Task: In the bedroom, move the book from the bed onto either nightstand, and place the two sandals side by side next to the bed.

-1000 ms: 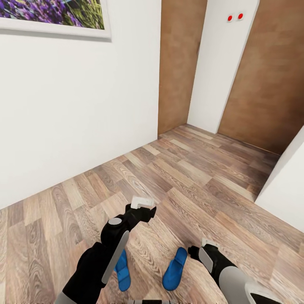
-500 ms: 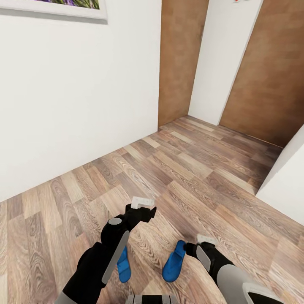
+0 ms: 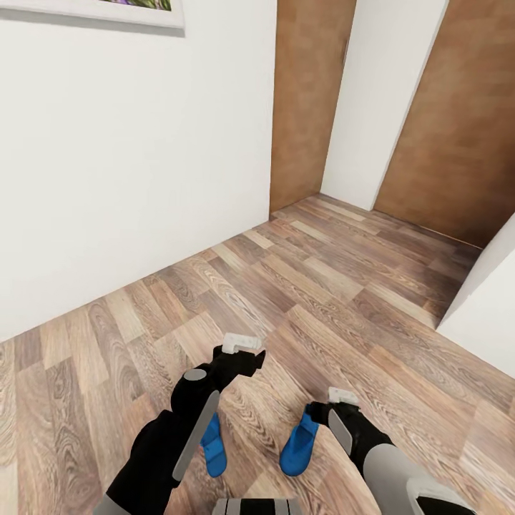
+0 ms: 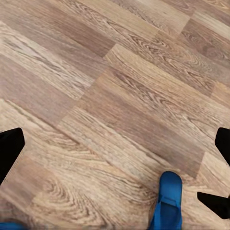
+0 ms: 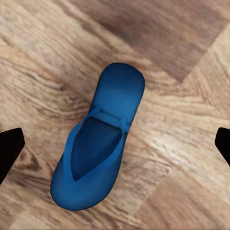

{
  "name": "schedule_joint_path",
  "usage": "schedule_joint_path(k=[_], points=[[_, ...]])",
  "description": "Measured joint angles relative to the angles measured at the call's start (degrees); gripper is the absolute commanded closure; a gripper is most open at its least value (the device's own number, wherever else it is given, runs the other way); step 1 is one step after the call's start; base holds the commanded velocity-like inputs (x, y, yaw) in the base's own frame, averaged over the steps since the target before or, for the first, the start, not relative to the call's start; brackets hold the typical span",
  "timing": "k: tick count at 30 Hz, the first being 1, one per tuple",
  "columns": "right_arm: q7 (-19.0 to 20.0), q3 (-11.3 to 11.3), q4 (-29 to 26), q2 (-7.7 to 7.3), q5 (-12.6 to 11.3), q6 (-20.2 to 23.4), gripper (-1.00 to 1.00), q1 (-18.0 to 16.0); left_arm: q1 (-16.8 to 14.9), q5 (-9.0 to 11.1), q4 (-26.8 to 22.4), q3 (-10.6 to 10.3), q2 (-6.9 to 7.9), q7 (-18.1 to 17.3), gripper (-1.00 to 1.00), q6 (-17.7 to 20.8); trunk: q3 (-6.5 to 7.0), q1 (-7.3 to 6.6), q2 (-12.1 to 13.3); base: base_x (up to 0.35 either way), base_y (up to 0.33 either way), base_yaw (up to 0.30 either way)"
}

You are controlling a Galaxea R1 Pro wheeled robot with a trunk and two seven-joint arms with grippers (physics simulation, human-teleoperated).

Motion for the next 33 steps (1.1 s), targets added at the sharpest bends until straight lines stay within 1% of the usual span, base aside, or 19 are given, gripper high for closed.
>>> schedule_joint_path(k=[5, 10, 18, 23, 33], points=[[0.0, 0.0, -0.4, -0.01, 0.0, 0.0, -1.0, 0.0, 0.0, 0.0, 0.0, 0.0, 0.05, 0.0, -1.0, 0.0, 0.0, 0.0, 0.0, -0.003, 0.156, 0.0], [-0.1, 0.0, -0.6, -0.01, -0.1, 0.0, -1.0, 0.0, 0.0, 0.0, 0.0, 0.0, 0.07, 0.0, -1.0, 0.0, 0.0, 0.02, 0.0, -0.167, 0.129, 0.0], [-0.1, -0.1, -0.7, -0.01, 0.0, -0.1, -1.0, 0.0, 0.0, 0.0, -0.3, 0.0, 0.14, 0.0, -1.0, -0.1, 0.0, 0.0, 0.0, -0.052, 0.033, 0.0], [0.1, -0.1, -0.7, -0.01, -0.3, -0.3, -1.0, 0.0, 0.0, 0.0, -1.3, -0.1, 0.16, -0.1, -1.0, -0.2, -1.1, 0.13, -0.1, -0.004, 0.003, 0.0], [0.2, 0.0, -0.6, -0.01, -0.2, -0.3, -1.0, 0.0, 0.0, 0.0, -1.3, -0.2, 0.16, -0.1, -1.0, -0.2, -3.32, 0.39, -0.2, 0.0, 0.0, 0.0]])
